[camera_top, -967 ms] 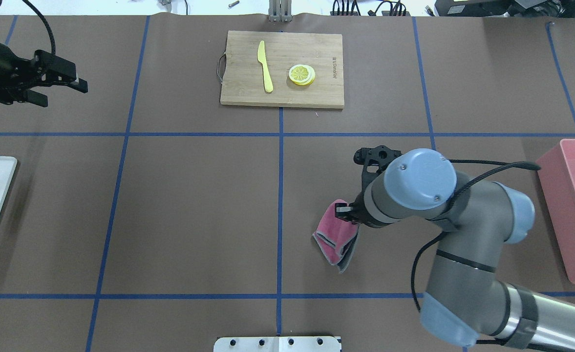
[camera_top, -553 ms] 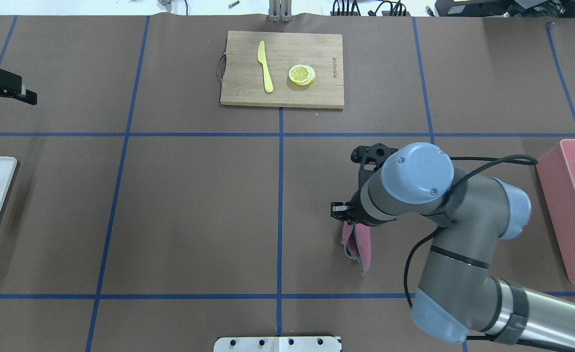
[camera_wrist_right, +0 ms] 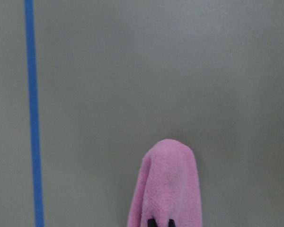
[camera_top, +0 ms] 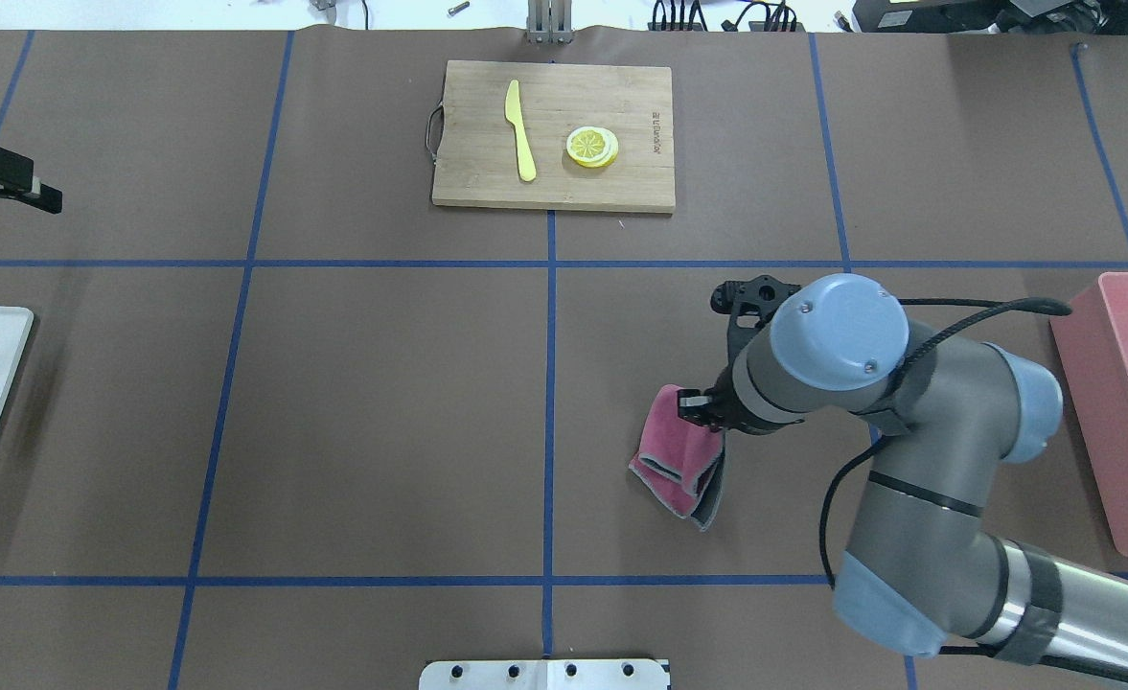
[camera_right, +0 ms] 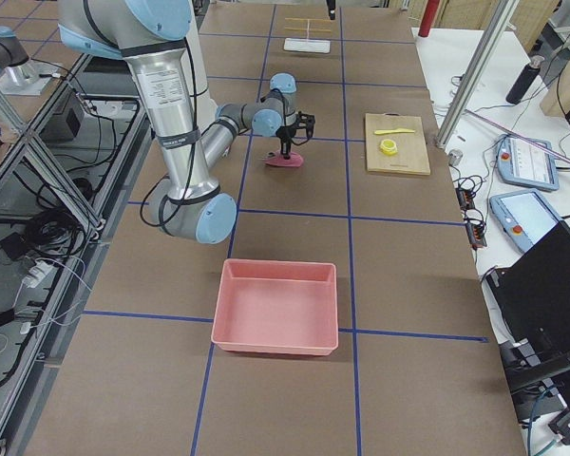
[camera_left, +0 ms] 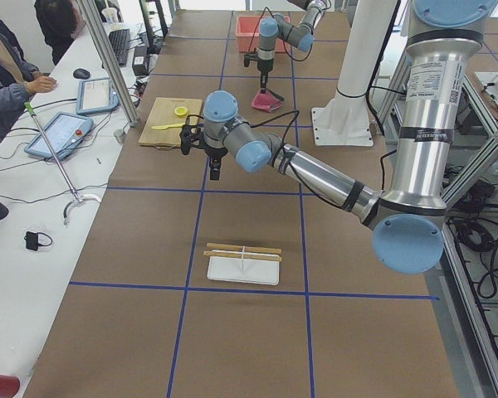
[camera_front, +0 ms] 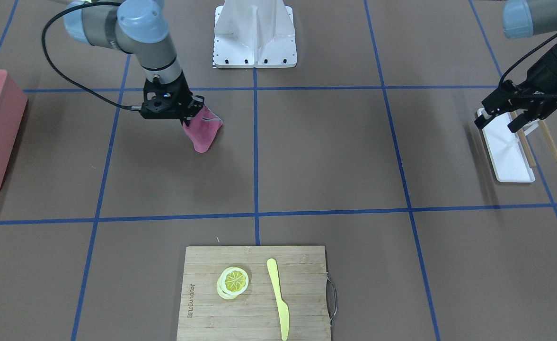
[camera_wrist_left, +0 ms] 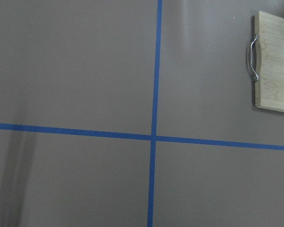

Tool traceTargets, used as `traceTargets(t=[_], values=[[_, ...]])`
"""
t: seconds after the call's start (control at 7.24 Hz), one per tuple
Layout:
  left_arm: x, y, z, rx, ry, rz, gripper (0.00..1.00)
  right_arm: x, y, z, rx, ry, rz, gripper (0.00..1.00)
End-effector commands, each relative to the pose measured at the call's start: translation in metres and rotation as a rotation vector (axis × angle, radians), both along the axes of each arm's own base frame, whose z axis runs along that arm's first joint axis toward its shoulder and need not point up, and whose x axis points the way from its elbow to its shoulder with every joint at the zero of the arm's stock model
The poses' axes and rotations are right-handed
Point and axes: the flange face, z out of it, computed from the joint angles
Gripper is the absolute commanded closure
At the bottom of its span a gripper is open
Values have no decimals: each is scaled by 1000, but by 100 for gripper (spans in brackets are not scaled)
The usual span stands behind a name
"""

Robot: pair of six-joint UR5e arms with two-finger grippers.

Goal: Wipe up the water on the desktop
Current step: 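Carry the pink cloth with the right gripper over the pink bin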

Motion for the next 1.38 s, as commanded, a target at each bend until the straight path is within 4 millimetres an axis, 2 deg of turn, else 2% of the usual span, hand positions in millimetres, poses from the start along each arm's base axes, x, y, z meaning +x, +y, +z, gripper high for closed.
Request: traceTargets(t=[0.0,0.28,0.41,0.55,0.69,0.83,1.11,1.24], values=[[-3,3,-2,9,3,-1,2,97,-10,74,44,87,-88,100],[-5,5,-4,12,4,-2,2,213,-10,104,89,94,-147,100],[-7,8,-7,20,7,-4,2,284,-10,124,96,68,-157,100],[-6,9,-8,19,12,2,2,348,-1,158,142,74,-211,100],[-6,9,-8,20,12,2,2,389,10,186,177,105,-242,100],[-6,10,-11,26,15,3,2,431,14,200,189,130,-247,100],[-6,10,-11,26,15,3,2,491,15,243,206,165,-368,100],[-6,9,-11,24,14,2,2,493,14,255,191,163,-374,71]])
